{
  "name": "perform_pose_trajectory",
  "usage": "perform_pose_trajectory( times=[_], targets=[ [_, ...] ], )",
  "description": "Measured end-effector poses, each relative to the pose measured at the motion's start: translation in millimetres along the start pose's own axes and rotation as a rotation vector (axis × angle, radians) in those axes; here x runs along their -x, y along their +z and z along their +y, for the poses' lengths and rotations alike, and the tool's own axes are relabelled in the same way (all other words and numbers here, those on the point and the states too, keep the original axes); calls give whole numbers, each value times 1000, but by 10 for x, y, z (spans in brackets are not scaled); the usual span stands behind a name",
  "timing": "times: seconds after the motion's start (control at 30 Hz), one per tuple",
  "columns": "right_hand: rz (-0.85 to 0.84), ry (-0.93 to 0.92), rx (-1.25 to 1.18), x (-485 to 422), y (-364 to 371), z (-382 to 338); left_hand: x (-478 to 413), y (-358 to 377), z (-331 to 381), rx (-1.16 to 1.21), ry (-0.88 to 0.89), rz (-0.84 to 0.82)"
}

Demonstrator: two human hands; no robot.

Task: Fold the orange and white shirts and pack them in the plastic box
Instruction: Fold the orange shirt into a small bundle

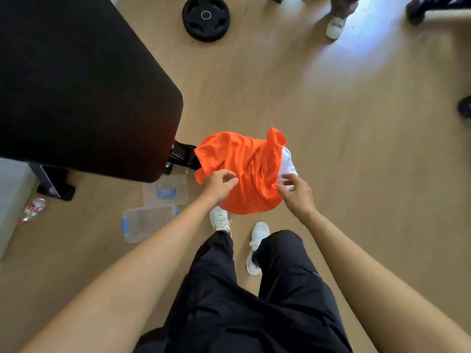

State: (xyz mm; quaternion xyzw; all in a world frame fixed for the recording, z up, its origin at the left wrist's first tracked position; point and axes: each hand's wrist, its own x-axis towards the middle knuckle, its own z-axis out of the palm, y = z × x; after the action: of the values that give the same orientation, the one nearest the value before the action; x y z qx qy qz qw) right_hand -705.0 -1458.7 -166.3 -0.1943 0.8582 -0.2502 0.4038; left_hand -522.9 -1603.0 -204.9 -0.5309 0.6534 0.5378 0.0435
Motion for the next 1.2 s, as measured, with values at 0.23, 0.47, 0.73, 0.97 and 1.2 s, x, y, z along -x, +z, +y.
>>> perform_pose_trajectory(
  times=[0.23, 0.47, 0.73, 0.97, 1.2],
  targets=[
    [47, 32, -4, -1164, 117, -147, -1011, 133, 198, -129, 35, 84],
    [-55, 9, 179, -1984, 308, -73, -1590, 410, 61, -424, -81, 123],
    [50, 30, -163, -1739, 110, -161, -1556, 254, -79, -127, -162, 116],
    [101, 203, -469, -1128, -108, -261, -904, -281, -86, 405, -385, 92],
    [124, 131, -417, -333, -151, -509, 125, -779, 2, 442, -294, 193]
  ],
)
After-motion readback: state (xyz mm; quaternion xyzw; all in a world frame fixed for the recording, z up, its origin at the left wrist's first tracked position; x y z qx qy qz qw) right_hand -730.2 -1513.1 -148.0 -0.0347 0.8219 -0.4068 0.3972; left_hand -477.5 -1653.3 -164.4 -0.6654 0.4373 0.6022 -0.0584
